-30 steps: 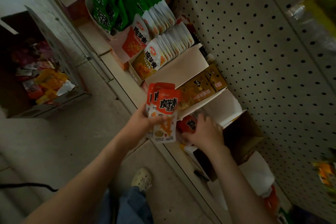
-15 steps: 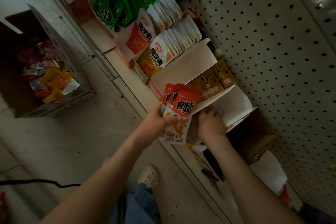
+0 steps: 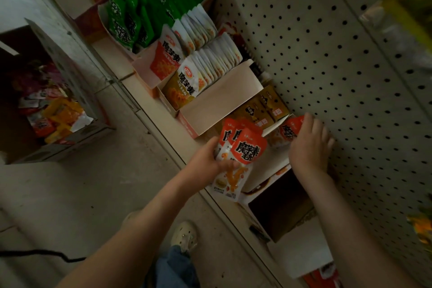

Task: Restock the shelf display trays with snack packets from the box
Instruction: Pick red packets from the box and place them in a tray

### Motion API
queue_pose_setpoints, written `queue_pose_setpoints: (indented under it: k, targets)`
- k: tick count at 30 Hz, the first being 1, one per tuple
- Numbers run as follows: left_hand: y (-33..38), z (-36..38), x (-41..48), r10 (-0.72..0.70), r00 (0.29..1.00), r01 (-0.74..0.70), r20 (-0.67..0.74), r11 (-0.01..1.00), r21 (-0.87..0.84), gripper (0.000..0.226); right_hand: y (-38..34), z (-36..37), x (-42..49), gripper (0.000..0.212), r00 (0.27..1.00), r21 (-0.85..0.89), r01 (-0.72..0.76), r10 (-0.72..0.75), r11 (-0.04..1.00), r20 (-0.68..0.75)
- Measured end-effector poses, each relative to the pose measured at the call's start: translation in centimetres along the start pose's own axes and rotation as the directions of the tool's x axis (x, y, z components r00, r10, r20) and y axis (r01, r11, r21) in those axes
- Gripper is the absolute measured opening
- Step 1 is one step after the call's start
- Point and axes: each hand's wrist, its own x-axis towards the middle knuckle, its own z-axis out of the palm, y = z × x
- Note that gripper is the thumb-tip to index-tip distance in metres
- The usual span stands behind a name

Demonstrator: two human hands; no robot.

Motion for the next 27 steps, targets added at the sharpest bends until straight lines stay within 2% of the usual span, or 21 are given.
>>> queue_pose_setpoints:
  k: [3, 8, 11, 14, 16, 18, 20, 23, 25, 27]
  targets:
    - [0.2, 0.6, 0.3, 0.043, 0.999, -0.043, 0.024, 0.999, 0.021, 0.037, 0.2, 0.9, 0.2, 0.089, 0.997, 0.008, 0.053, -0.053, 0.999, 0.053]
    - [0.3, 1.4, 1.0, 0.050, 0.999, -0.050, 0.001, 0.997, 0.053, 0.039, 0.6, 0.9, 0.1, 0.071, 0.997, 0.043, 0.071, -0.069, 0.997, -0.033]
    - [0.5, 1.9, 1.1, 0.060, 0.998, -0.059, -0.009, 0.995, 0.080, 0.039, 1.0, 1.1, -0.5, 0.071, 0.996, 0.083, 0.079, -0.074, 0.993, -0.056]
    - [0.8, 2.1, 1.0, 0.072, 0.997, -0.071, -0.001, 0.992, 0.105, 0.038, 1.1, 0.8, -0.7, 0.080, 0.998, 0.153, 0.039, -0.032, 0.987, -0.045]
    - [1.1, 2.2, 0.8, 0.083, 0.996, -0.084, 0.015, 0.989, 0.124, 0.039, 0.8, -0.3, -0.8, 0.081, 0.999, 0.272, 0.048, -0.043, 0.961, -0.026]
    - [1.2, 2.2, 0.8, 0.073, 0.996, -0.080, 0.057, 0.989, 0.125, 0.039, 0.1, -2.1, -0.9, 0.072, 0.996, 0.526, 0.059, -0.089, 0.848, 0.031]
    - [1.5, 2.3, 0.6, 0.053, 0.991, -0.067, 0.125, 0.992, 0.109, 0.041, -0.2, -3.9, -1.5, 0.059, 0.960, 0.751, 0.032, -0.229, 0.660, 0.161]
    - [2.0, 2.2, 0.2, 0.021, 0.980, -0.053, 0.196, 0.986, 0.155, 0.048, -0.1, -5.3, -2.7, 0.047, 0.857, 0.865, -0.083, -0.408, 0.494, 0.315]
    - [2.4, 2.0, 0.1, 0.013, 0.975, -0.058, 0.223, 0.979, 0.196, 0.050, -0.1, -5.8, -3.3, 0.039, 0.829, 0.902, -0.182, -0.432, 0.391, 0.355]
    - [2.7, 2.1, 0.1, 0.000, 0.970, -0.052, 0.242, 0.977, 0.207, 0.048, -0.2, -5.9, -3.5, 0.034, 0.831, 0.903, -0.227, -0.411, 0.364, 0.375]
